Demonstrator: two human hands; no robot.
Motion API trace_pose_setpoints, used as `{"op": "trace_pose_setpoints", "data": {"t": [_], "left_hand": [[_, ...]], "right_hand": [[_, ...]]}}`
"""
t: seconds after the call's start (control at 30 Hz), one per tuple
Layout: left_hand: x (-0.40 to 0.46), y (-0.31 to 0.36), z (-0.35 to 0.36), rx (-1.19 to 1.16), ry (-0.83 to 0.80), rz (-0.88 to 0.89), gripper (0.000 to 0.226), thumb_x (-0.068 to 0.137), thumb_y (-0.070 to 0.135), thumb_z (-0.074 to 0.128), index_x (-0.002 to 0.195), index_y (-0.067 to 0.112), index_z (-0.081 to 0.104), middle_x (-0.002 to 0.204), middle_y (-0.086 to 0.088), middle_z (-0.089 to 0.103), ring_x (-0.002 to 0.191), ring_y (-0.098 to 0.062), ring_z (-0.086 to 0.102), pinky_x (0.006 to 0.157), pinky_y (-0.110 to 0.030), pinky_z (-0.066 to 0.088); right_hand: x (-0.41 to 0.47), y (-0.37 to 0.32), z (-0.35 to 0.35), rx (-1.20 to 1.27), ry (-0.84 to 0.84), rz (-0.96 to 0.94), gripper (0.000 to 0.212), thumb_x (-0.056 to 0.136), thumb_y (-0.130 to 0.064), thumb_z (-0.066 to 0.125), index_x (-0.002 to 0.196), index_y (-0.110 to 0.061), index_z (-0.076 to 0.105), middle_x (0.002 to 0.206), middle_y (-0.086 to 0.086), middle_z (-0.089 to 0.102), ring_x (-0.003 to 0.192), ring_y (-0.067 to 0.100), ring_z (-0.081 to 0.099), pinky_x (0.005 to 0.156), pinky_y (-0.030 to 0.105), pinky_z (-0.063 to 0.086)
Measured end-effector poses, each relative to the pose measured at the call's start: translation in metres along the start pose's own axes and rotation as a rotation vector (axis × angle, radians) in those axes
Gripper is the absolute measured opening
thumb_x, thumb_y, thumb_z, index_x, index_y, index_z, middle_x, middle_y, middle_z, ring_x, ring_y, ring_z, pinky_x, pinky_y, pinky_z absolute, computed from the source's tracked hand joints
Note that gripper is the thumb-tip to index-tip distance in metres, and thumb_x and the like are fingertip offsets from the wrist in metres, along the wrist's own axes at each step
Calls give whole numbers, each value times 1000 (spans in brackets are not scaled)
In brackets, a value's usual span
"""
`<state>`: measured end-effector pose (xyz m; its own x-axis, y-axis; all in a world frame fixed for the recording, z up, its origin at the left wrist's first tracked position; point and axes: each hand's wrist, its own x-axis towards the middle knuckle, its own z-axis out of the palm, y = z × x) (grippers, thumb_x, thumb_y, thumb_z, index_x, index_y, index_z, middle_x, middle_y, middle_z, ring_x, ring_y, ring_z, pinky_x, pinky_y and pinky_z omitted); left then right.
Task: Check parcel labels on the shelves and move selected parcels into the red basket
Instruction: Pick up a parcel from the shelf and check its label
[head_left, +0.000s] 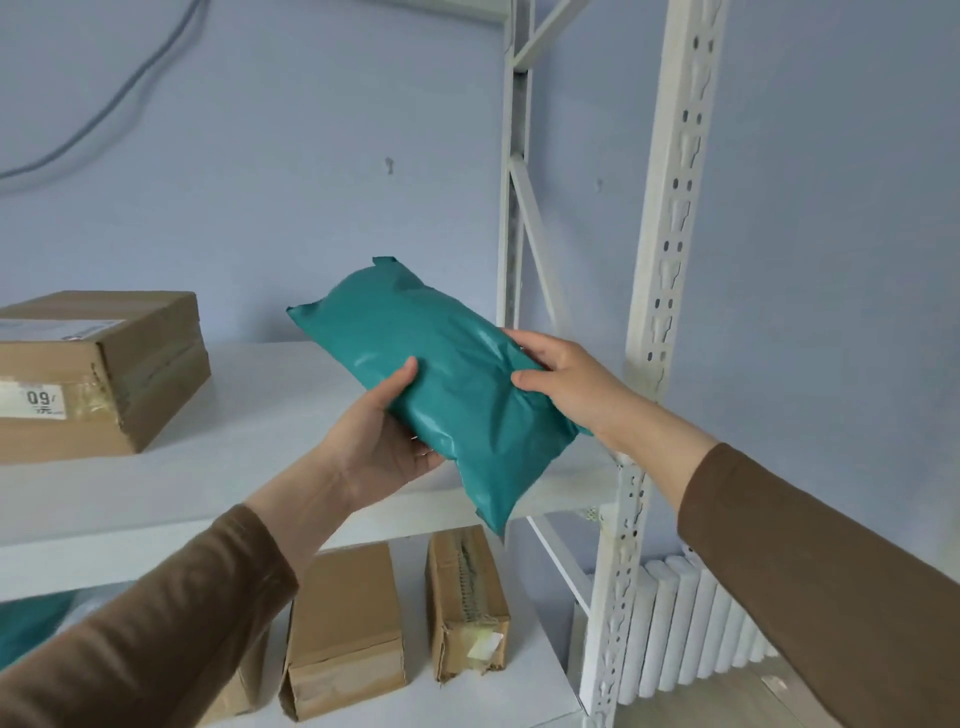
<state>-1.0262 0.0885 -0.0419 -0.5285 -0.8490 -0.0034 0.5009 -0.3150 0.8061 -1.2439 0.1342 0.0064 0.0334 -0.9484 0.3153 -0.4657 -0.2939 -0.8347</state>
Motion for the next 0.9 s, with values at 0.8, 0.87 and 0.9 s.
{"op": "trace_pose_setpoints", "data": {"t": [0.8, 0.87, 0.9], "left_hand": [[-78, -70, 52, 1610, 147, 1314, 69, 77, 5, 87, 134, 11, 49, 137, -7, 52, 123, -20, 54, 103, -24, 50], [-73, -76, 36, 1621, 136, 1350, 80, 73, -3, 89, 136, 13, 43, 141, -11, 46, 127, -22, 50, 111, -15, 39], [-70, -78, 30, 1633, 131, 1364, 84, 70, -5, 90, 136, 13, 42, 143, -12, 44, 128, -24, 49, 113, -15, 37]], "right_hand": [[-143, 4, -46, 809, -111, 237, 43, 104, 5, 43, 68, -13, 60, 61, 5, 64, 63, 9, 63, 51, 11, 49], [-156, -2, -44, 705, -96, 157, 40, 105, -1, 44, 72, -13, 63, 53, -6, 66, 56, 10, 66, 47, 14, 51], [-154, 6, -46, 705, -99, 124, 30, 106, -9, 49, 82, -8, 67, 63, -4, 73, 59, 9, 71, 52, 16, 55]]}}
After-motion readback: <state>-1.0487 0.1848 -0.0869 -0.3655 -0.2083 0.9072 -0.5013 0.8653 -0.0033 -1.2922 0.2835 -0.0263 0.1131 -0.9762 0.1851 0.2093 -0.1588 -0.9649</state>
